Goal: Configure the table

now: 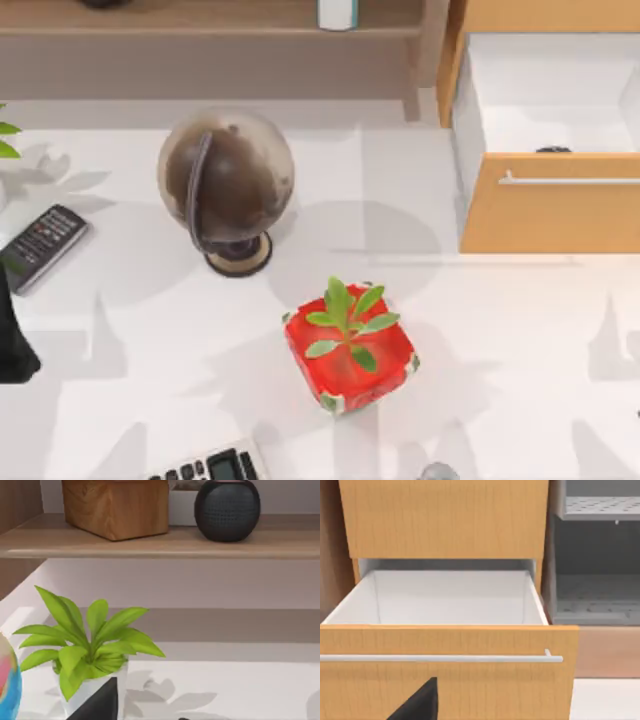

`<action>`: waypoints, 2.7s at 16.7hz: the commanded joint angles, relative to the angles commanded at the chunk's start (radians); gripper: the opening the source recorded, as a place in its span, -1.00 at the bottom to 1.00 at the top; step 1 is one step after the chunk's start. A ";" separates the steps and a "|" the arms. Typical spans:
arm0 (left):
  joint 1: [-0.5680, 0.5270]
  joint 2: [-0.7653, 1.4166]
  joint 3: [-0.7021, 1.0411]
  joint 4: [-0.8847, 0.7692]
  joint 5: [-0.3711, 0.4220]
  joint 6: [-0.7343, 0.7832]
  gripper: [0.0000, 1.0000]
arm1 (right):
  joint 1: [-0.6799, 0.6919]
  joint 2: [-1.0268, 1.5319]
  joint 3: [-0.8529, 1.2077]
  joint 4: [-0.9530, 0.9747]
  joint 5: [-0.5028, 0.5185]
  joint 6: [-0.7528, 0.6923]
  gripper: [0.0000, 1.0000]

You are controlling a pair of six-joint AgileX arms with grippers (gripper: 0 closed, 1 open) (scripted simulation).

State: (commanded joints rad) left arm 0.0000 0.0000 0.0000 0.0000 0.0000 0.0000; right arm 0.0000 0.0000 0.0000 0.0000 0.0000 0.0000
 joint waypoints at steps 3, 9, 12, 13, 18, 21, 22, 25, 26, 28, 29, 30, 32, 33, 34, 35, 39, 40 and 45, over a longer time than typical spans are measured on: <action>0.000 0.000 0.000 0.000 0.000 0.000 1.00 | 0.002 0.010 0.010 -0.007 -0.002 -0.001 1.00; 0.000 0.000 0.000 0.000 0.000 0.000 1.00 | 0.048 0.287 0.280 -0.180 -0.042 -0.017 1.00; 0.000 0.000 0.000 0.000 0.000 0.000 1.00 | 0.076 0.551 0.532 -0.324 -0.062 -0.024 1.00; 0.000 0.000 0.000 0.000 0.000 0.000 1.00 | 0.085 0.654 0.627 -0.376 -0.067 -0.026 1.00; 0.000 0.000 0.000 0.000 0.000 0.000 1.00 | 0.119 1.237 1.145 -0.650 -0.072 -0.025 1.00; 0.000 0.000 0.000 0.000 0.000 0.000 1.00 | 0.133 1.600 1.452 -0.815 -0.062 -0.021 1.00; 0.000 0.000 0.000 0.000 0.000 0.000 1.00 | 0.136 1.715 1.547 -0.868 -0.057 -0.020 1.00; 0.000 0.000 0.000 0.000 0.000 0.000 1.00 | 0.139 2.021 1.804 -1.010 -0.038 -0.019 1.00; 0.000 0.000 0.000 0.000 0.000 0.000 1.00 | 0.138 2.107 1.877 -1.051 -0.031 -0.020 1.00; 0.000 0.000 0.000 0.000 0.000 0.000 1.00 | 0.134 2.250 2.002 -1.122 -0.017 -0.021 1.00; 0.000 0.000 0.000 0.000 0.000 0.000 1.00 | 0.132 2.307 2.052 -1.150 -0.011 -0.022 1.00; 0.000 0.000 0.000 0.000 0.000 0.000 1.00 | 0.130 2.353 2.095 -1.174 -0.005 -0.022 1.00; 0.000 0.000 0.000 0.000 0.000 0.000 1.00 | 0.129 2.411 2.151 -1.204 0.002 -0.024 1.00; 0.000 0.000 0.000 0.000 0.000 0.000 1.00 | 0.129 2.424 2.165 -1.210 0.004 -0.024 1.00; 0.000 0.000 0.000 0.000 0.000 0.000 1.00 | 0.129 2.427 2.168 -1.212 0.004 -0.024 1.00; 0.000 0.000 0.000 0.000 0.000 0.000 1.00 | 0.129 2.427 2.168 -1.212 0.004 -0.024 1.00; 0.000 0.000 0.000 0.000 0.000 0.000 1.00 | 0.132 2.427 2.164 -1.209 0.003 -0.023 1.00; 0.000 0.000 0.000 0.000 0.000 0.000 1.00 | 0.133 2.426 2.158 -1.205 0.004 -0.023 1.00; 0.000 0.000 0.000 0.000 0.000 0.000 1.00 | 0.134 2.431 2.117 -1.161 0.005 -0.021 1.00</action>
State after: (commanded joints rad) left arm 0.0000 0.0000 0.0000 0.0000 0.0000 0.0000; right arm 0.1335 2.4305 2.1172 -1.1608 0.0049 -0.0214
